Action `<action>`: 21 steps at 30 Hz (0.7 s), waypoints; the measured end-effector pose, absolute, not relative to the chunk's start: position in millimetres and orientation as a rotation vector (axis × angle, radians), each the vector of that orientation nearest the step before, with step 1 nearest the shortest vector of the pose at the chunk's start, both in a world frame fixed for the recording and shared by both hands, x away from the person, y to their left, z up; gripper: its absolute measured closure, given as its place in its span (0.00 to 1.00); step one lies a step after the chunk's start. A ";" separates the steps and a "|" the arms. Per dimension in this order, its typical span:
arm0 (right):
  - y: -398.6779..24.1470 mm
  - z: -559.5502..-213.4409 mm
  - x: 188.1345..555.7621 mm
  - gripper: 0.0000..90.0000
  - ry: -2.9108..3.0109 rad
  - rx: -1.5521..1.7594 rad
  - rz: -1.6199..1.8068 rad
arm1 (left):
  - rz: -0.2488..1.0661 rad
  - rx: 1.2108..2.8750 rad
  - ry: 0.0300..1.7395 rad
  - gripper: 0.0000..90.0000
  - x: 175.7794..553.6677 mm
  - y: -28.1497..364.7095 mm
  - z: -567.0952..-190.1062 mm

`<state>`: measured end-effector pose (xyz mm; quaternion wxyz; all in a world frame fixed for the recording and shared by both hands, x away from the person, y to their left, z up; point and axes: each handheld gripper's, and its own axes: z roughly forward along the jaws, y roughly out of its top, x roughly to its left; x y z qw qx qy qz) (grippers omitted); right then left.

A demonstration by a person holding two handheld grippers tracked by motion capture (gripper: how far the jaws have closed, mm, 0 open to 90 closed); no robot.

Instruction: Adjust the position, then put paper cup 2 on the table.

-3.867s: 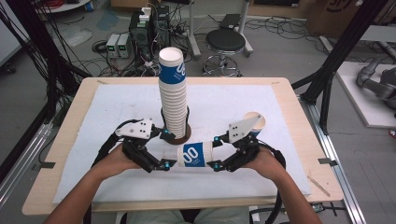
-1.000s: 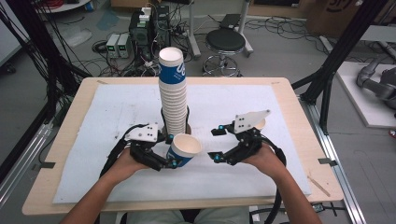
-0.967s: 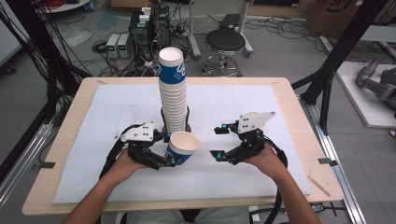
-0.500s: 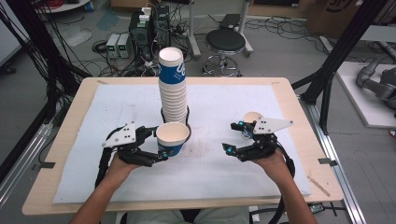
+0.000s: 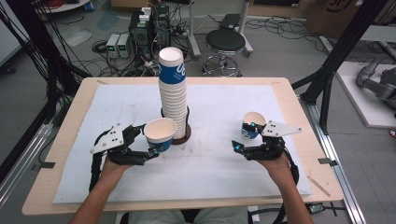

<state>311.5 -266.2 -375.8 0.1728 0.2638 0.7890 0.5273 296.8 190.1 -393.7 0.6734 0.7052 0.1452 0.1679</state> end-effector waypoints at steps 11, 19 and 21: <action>-275.3 -374.7 308.9 0.22 2.188 0.783 1.475 | 0.426 1.540 0.357 0.35 293.0 208.6 -389.3; -280.1 -373.6 308.4 0.22 2.161 0.793 1.490 | 0.457 1.510 0.381 0.35 290.4 220.2 -387.6; -280.3 -374.0 308.5 0.22 2.166 0.804 1.488 | 0.458 1.501 0.381 0.35 291.0 223.2 -388.1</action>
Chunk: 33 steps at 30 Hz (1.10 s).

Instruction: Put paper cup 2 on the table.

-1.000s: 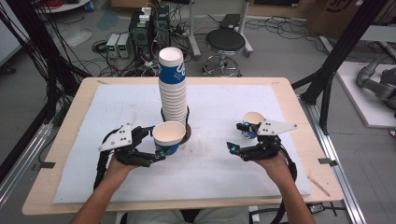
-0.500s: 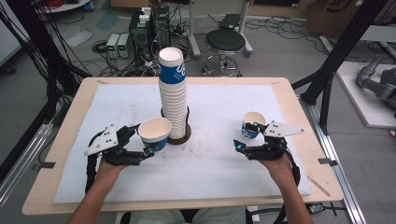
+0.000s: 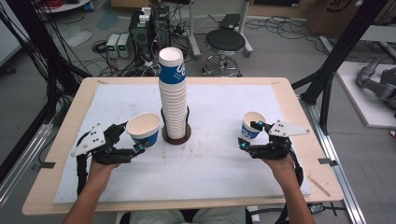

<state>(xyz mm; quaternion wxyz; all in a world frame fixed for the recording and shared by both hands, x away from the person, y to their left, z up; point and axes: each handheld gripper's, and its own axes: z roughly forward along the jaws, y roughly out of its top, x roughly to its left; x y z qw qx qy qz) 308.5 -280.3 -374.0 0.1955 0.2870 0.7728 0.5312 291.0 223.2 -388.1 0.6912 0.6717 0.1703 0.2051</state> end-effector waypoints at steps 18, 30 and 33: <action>-276.9 -379.1 308.9 0.22 2.201 0.790 1.494 | 0.545 1.415 0.497 0.35 301.8 264.6 -404.3; -275.8 -379.7 306.9 0.22 2.211 0.786 1.486 | 0.589 1.445 0.619 0.34 325.0 273.4 -423.7; -275.2 -379.9 306.5 0.22 2.215 0.782 1.487 | 0.587 1.454 0.641 0.34 330.8 271.4 -428.3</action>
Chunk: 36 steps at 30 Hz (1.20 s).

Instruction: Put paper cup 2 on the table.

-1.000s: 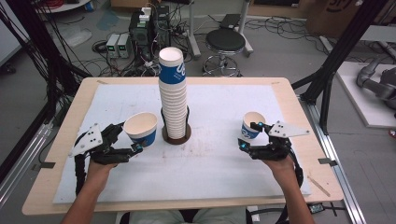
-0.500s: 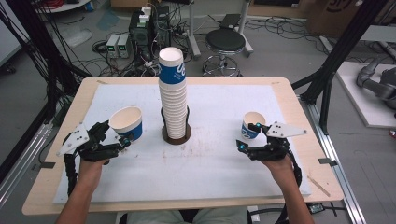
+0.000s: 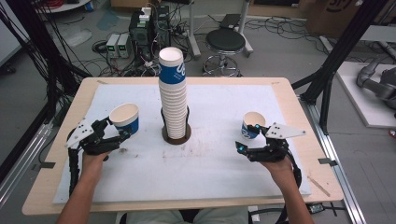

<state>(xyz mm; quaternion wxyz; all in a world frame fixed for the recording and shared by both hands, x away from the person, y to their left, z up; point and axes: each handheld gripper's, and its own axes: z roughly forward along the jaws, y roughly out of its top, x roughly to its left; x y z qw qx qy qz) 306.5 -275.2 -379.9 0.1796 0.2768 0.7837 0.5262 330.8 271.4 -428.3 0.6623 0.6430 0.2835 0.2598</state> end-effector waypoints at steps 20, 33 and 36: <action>-273.0 -381.4 307.5 0.22 2.236 0.778 1.485 | 0.590 1.571 0.845 0.34 358.4 266.7 -448.6; -273.9 -380.2 305.9 0.22 2.239 0.775 1.487 | 0.633 1.705 0.952 0.34 364.4 250.7 -449.5; -274.9 -380.3 305.6 0.22 2.238 0.783 1.486 | 0.629 1.720 0.964 0.34 363.3 251.7 -447.8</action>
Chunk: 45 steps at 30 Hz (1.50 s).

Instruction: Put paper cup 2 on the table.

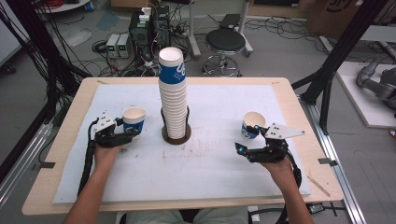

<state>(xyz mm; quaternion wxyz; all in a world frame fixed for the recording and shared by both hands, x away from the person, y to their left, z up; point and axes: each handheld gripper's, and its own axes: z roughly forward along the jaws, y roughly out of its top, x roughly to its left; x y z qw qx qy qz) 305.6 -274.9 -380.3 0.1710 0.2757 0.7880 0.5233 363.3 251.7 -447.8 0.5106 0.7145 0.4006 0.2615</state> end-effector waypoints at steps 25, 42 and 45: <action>-282.7 -382.6 305.7 0.22 2.244 0.816 1.455 | 0.582 1.796 1.083 0.18 322.8 263.3 -440.1; -292.4 -383.4 302.4 0.22 2.193 0.851 1.426 | 0.670 1.413 0.865 0.18 281.3 288.5 -391.6; -295.0 -383.3 301.3 0.22 2.179 0.859 1.424 | 0.650 1.393 0.826 0.18 281.0 285.9 -388.6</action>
